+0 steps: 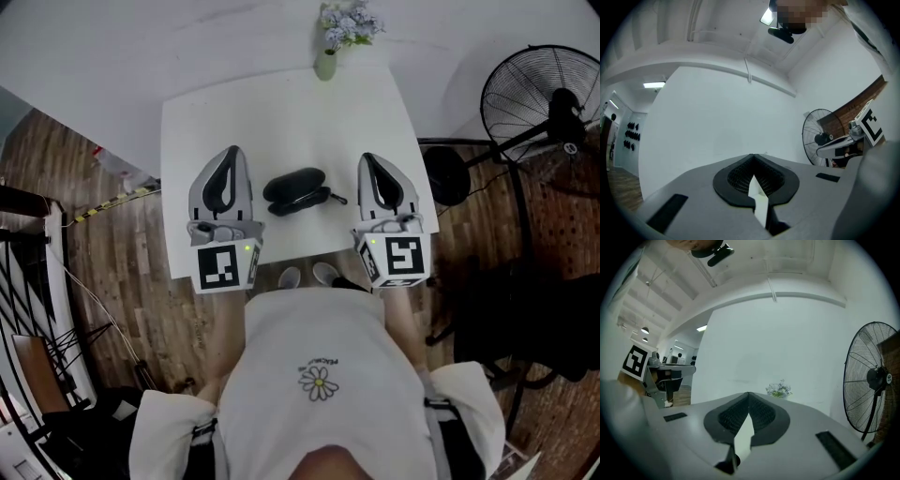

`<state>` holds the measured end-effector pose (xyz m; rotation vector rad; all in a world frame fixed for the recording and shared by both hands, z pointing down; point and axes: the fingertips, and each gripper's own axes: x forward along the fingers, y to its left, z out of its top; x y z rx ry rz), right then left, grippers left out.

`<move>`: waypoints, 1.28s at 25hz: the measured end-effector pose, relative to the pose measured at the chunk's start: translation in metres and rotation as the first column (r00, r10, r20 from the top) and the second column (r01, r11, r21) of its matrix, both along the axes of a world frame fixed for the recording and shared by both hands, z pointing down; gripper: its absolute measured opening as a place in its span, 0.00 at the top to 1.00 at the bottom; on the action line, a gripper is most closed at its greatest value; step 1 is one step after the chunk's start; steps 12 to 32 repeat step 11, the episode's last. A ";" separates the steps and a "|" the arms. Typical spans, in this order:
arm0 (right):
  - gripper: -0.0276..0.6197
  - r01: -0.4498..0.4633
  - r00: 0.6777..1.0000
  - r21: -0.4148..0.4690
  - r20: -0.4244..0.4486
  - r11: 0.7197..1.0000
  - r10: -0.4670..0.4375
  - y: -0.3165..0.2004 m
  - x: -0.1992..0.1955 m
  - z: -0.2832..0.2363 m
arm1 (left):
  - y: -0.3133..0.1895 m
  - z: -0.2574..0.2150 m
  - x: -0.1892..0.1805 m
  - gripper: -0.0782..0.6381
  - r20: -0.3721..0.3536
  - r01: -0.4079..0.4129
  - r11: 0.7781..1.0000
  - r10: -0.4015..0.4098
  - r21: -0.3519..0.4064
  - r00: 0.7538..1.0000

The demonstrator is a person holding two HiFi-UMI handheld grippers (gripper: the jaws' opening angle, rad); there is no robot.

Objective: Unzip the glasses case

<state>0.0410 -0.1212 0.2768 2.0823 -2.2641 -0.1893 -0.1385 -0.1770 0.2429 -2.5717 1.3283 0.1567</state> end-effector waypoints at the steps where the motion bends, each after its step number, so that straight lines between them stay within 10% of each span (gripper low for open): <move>1: 0.95 0.003 1.000 0.000 -0.003 1.000 -0.003 0.000 -0.001 0.000 | 0.001 0.000 -0.001 0.87 -0.003 0.001 1.000 -0.001 0.000 1.000; 32: 0.95 0.018 1.000 -0.015 -0.014 1.000 -0.019 -0.001 -0.010 0.005 | 0.004 0.003 -0.011 0.87 -0.016 0.025 1.000 -0.025 -0.011 1.000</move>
